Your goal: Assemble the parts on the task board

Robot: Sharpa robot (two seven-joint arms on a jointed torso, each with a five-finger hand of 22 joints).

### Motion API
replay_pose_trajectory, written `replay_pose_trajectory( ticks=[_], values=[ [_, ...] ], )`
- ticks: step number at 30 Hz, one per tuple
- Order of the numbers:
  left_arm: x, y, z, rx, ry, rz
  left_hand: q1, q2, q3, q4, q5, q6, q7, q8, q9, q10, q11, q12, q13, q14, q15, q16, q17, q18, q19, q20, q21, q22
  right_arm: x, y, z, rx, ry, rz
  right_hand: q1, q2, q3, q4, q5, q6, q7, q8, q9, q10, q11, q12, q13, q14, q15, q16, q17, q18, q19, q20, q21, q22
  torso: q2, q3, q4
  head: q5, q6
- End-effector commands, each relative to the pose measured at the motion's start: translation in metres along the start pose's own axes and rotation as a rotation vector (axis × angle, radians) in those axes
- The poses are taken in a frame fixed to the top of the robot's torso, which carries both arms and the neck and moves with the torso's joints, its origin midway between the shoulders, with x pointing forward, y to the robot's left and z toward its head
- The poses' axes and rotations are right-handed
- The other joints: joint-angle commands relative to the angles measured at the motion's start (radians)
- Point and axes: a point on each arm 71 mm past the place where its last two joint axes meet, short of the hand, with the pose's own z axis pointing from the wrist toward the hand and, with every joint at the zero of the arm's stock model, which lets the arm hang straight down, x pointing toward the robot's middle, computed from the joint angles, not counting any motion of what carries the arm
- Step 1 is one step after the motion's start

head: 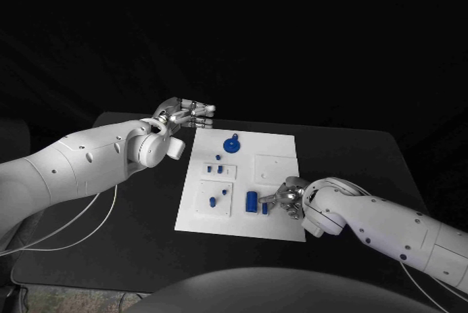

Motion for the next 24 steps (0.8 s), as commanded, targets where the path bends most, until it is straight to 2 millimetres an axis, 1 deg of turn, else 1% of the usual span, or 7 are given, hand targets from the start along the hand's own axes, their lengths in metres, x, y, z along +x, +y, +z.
replay_pose_trajectory(
  ticks=[1, 10, 14, 19, 21, 22, 24],
  values=[
    [0.002, -0.001, 0.000, 0.006, 0.018, -0.001, -0.005, -0.003, -0.002, 0.006, -0.002, -0.007, 0.003, -0.003, 0.001, -0.007, -0.002, -0.006, 0.000, -0.007, 0.003, -0.003, -0.001, 0.014, -0.003, 0.000, -0.005, -0.001, 0.003, 0.002, -0.002, -0.033, 0.028, -0.009, 0.012, -0.001, 0.000, -0.007, -0.002, 0.003, 0.001, -0.005, -0.001, -0.003, 0.002, -0.003, 0.031, 0.001, -0.004, -0.005, 0.001, -0.007, 0.054, 0.001, -0.005, -0.001, 0.000, 0.0004, 0.0007, 0.003, 0.000],
    [0.000, -0.001, -0.001, 0.004, 0.015, 0.001, -0.005, -0.003, -0.002, 0.006, -0.002, -0.007, 0.003, -0.003, 0.001, -0.007, -0.002, -0.006, 0.000, -0.007, 0.003, -0.003, -0.001, 0.014, -0.003, 0.000, -0.005, -0.001, 0.005, -0.005, -0.006, -0.048, 0.068, -0.036, 0.042, -0.022, 0.008, -0.045, -0.002, 0.013, -0.002, -0.005, 0.001, -0.002, 0.000, -0.003, 0.032, 0.002, -0.005, -0.005, 0.002, -0.008, 0.054, 0.001, -0.004, -0.001, 0.000, 0.0004, -0.0004, 0.005, 0.000],
    [0.000, -0.001, -0.001, 0.004, 0.014, 0.002, -0.005, -0.003, -0.002, 0.006, -0.002, -0.007, 0.003, -0.003, 0.001, -0.007, -0.002, -0.006, 0.000, -0.007, 0.003, -0.003, -0.001, 0.014, -0.003, 0.000, -0.005, -0.001, 0.009, -0.008, -0.008, -0.055, 0.090, -0.045, 0.055, -0.042, 0.009, -0.063, -0.002, 0.019, -0.004, -0.004, 0.003, -0.001, -0.001, -0.001, 0.033, 0.002, -0.005, -0.005, 0.003, -0.009, 0.054, 0.000, -0.002, 0.000, 0.000, 0.0005, -0.0003, 0.005, 0.000],
    [-0.001, 0.000, -0.001, 0.004, 0.013, 0.002, -0.005, -0.003, -0.002, 0.006, -0.002, -0.007, 0.003, -0.003, 0.001, -0.007, -0.002, -0.006, 0.000, -0.007, 0.003, -0.003, -0.001, 0.014, -0.003, 0.000, -0.005, -0.001, 0.012, -0.011, -0.010, -0.061, 0.108, -0.049, 0.046, -0.072, 0.028, -0.060, -0.002, 0.023, -0.004, -0.005, 0.004, 0.000, 0.000, -0.001, 0.034, 0.003, -0.006, -0.004, 0.007, -0.011, 0.054, 0.000, 0.000, 0.001, 0.000, 0.0001, 0.0002, 0.002, 0.000],
    [-0.001, 0.000, -0.001, 0.004, 0.013, 0.002, -0.005, -0.003, -0.002, 0.006, -0.002, -0.007, 0.003, -0.003, 0.001, -0.007, -0.002, -0.006, 0.000, -0.007, 0.003, -0.003, -0.001, 0.014, -0.003, 0.000, -0.005, -0.001, 0.014, -0.012, -0.010, -0.062, 0.111, -0.048, 0.046, -0.072, 0.028, -0.060, -0.002, 0.023, -0.004, -0.005, 0.004, 0.000, 0.000, -0.001, 0.034, 0.003, -0.006, -0.004, 0.007, -0.011, 0.054, 0.000, 0.000, 0.001, 0.000, -0.0002, 0.0002, 0.001, 0.000],
    [-0.001, 0.000, -0.001, 0.004, 0.013, 0.002, -0.005, -0.003, -0.002, 0.006, -0.002, -0.007, 0.003, -0.003, 0.001, -0.007, -0.002, -0.006, 0.000, -0.007, 0.003, -0.003, -0.001, 0.014, -0.003, 0.000, -0.005, -0.001, 0.014, -0.012, -0.011, -0.061, 0.112, -0.048, 0.048, -0.089, 0.055, -0.039, -0.002, 0.024, -0.004, -0.006, 0.005, 0.001, -0.001, -0.001, 0.036, 0.003, -0.006, -0.005, 0.009, -0.010, 0.054, 0.000, 0.001, 0.002, 0.000, -0.0001, 0.0001, 0.001, 0.000],
    [-0.001, 0.000, -0.001, 0.004, 0.013, 0.003, -0.005, -0.003, -0.002, 0.006, -0.002, -0.007, 0.003, -0.003, 0.001, -0.007, -0.002, -0.006, 0.000, -0.007, 0.003, -0.003, -0.001, 0.014, -0.003, 0.000, -0.005, -0.001, 0.014, -0.013, -0.011, -0.058, 0.109, -0.048, 0.049, -0.088, 0.056, -0.039, -0.002, 0.025, -0.004, -0.005, 0.005, 0.001, -0.001, -0.001, 0.036, 0.003, -0.006, -0.005, 0.009, -0.010, 0.054, 0.000, 0.000, 0.002, 0.000, -0.0003, 0.0005, 0.001, 0.000]
  ],
)
